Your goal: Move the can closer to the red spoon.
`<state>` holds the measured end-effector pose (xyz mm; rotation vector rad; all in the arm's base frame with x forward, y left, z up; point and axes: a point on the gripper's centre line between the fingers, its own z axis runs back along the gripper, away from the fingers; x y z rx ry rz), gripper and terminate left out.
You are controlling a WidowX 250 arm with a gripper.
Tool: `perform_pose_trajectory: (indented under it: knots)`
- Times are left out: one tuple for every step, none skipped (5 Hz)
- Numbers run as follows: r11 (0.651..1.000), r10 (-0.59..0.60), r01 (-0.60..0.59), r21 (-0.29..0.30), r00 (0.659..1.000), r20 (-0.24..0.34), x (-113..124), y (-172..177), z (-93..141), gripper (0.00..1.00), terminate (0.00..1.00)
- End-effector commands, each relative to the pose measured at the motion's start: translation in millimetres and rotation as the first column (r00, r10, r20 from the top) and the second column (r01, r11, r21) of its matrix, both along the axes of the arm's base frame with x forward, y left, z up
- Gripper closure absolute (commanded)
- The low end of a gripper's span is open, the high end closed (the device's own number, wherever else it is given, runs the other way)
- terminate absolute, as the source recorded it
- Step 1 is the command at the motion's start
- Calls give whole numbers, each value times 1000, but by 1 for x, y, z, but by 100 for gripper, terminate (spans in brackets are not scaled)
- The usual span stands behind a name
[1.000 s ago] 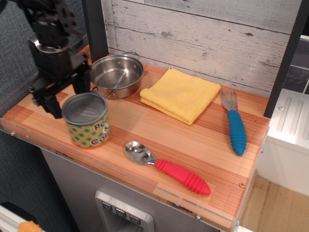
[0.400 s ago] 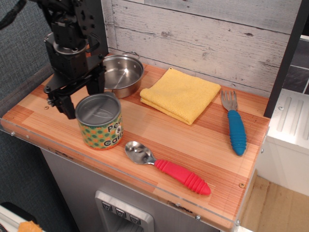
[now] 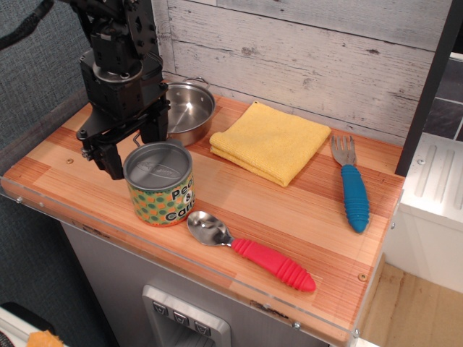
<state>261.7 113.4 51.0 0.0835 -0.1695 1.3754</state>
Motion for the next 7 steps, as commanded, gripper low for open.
perform_pose_trajectory:
  knots:
    - [998, 15, -19, 51, 997, 78, -3, 17, 34, 0, 0]
    - [998, 9, -15, 63, 996, 88, -4, 21, 44, 0, 0]
    - [998, -29, 24, 57, 996, 88, -3, 22, 55, 0, 0]
    - [974, -222, 219, 57, 974, 39, 4, 19, 63, 0, 0]
    - [918, -395, 393, 49, 917, 54, 10, 12, 73, 0, 0]
    - [802, -597, 597, 18, 802, 4, 17, -5, 74, 0, 0]
    - [691, -722, 723, -5, 691, -31, 28, -27, 69, 0, 0]
